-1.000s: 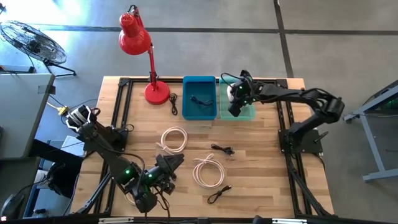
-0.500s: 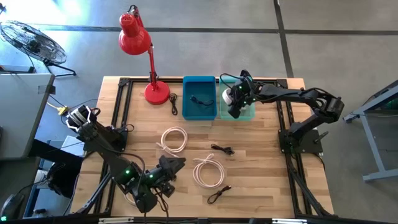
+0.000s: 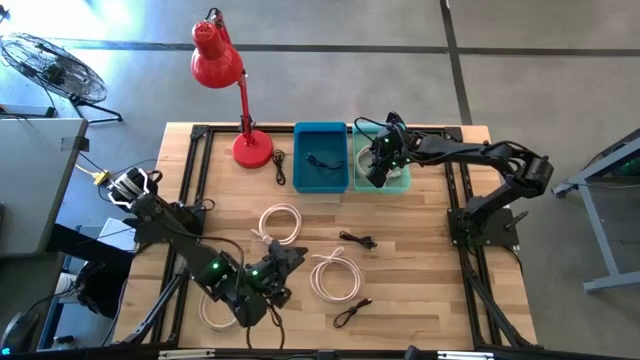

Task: Pick & Place USB Port
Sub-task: Put the brown HDMI cable into the green bin

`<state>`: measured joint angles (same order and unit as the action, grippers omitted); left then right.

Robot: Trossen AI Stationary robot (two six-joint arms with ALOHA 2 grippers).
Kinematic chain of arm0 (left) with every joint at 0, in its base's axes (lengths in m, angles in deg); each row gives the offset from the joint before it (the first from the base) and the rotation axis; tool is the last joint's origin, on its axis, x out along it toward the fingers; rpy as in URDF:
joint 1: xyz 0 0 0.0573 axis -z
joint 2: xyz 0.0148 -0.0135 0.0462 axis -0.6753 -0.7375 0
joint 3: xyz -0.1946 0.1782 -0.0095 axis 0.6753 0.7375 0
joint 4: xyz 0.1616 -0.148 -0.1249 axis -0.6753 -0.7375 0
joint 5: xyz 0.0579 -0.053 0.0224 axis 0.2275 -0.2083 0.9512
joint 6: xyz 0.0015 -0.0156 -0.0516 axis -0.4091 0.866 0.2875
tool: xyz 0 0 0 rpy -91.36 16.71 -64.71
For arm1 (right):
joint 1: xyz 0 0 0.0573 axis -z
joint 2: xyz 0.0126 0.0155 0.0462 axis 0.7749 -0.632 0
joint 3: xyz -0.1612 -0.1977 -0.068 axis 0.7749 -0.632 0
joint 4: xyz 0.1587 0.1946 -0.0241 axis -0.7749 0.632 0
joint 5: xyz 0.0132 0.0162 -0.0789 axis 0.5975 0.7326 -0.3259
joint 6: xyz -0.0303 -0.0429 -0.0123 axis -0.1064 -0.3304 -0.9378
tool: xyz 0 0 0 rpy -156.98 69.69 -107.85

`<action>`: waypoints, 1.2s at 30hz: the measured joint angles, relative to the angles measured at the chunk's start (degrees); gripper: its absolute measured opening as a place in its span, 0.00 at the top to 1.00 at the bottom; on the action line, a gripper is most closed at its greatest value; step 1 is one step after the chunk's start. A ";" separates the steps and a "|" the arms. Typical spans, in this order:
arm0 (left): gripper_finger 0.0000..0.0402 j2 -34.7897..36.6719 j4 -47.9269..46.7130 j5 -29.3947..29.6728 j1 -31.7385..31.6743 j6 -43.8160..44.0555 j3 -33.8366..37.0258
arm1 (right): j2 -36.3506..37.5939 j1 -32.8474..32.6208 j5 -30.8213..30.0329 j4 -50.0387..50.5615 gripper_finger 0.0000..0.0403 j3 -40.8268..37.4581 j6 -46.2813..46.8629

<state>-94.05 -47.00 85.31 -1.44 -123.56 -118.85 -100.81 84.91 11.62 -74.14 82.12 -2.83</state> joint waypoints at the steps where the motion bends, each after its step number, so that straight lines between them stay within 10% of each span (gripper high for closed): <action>1: 0.46 0.00 -0.32 -0.05 0.00 0.02 0.00 | 0.00 0.00 0.04 -0.21 0.61 0.00 0.03; 8: 0.46 0.00 -3.20 3.47 0.71 0.09 0.00 | 0.00 0.00 7.58 -2.32 0.44 0.00 0.00; 22: 0.46 0.00 -6.22 8.16 2.82 0.20 0.00 | 0.02 -2.63 47.46 -33.43 0.41 0.01 20.12; 36: 0.46 0.00 -8.70 14.27 3.58 0.20 0.00 | 0.03 -23.20 40.22 -53.20 0.41 0.02 12.96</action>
<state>-94.05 -55.70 99.58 2.14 -123.36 -118.85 -100.78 61.70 51.84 -127.34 82.15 10.12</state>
